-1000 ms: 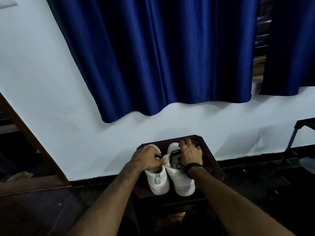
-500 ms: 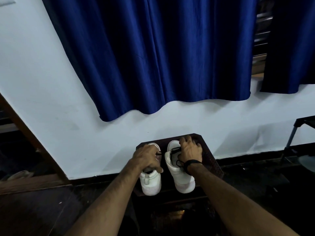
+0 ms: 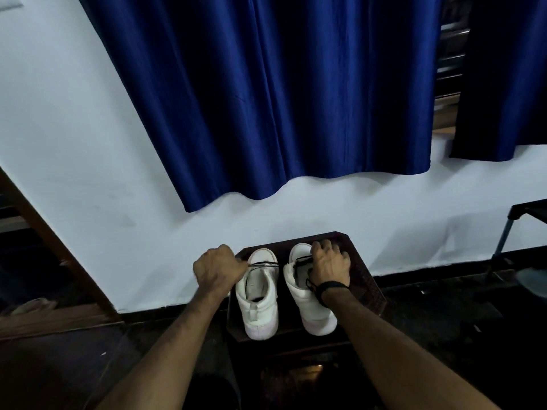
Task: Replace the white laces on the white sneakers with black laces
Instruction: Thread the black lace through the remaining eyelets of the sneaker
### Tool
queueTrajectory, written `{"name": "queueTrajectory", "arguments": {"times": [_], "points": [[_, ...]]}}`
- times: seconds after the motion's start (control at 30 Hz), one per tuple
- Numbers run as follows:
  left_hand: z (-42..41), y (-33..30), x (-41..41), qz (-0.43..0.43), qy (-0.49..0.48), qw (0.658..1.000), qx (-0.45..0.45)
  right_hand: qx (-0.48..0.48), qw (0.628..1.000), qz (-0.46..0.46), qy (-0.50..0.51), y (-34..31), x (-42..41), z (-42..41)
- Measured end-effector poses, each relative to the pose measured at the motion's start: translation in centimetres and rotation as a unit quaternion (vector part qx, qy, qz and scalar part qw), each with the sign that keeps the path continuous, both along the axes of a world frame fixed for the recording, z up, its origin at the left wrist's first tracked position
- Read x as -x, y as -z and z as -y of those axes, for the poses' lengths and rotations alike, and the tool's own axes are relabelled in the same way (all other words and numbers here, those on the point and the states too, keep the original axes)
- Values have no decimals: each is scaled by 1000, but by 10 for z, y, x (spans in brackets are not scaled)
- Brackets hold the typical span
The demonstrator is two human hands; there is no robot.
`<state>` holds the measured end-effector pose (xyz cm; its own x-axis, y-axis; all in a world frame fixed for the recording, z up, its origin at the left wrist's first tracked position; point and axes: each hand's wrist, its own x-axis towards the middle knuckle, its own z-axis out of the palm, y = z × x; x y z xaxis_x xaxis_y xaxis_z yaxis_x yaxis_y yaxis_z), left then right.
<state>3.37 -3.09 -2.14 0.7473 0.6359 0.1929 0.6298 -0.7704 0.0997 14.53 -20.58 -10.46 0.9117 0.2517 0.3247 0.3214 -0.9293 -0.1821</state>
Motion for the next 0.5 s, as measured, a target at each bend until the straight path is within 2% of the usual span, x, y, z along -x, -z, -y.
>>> {"name": "queueTrajectory", "arguments": {"times": [0.07,0.13,0.17,0.23,0.3,0.4,0.5], "points": [[0,-3,-5,-84,16,995,-41,1,1000,3,2,0,0,-1],[1,-5,-15,-64,93,991,-65,4,1000,6,5,1,2,-2],[4,-3,-22,-28,144,988,-50,5,1000,9,9,0,3,-3],[15,1,-37,13,206,977,46,1,1000,19,18,1,4,-2],[28,11,-54,-33,226,967,115,-8,1000,18,12,5,3,-2],[41,27,-75,-111,247,949,162,-12,999,33,15,8,0,-2],[38,23,-85,-136,247,946,162,-24,998,58,18,12,-3,-4]]}}
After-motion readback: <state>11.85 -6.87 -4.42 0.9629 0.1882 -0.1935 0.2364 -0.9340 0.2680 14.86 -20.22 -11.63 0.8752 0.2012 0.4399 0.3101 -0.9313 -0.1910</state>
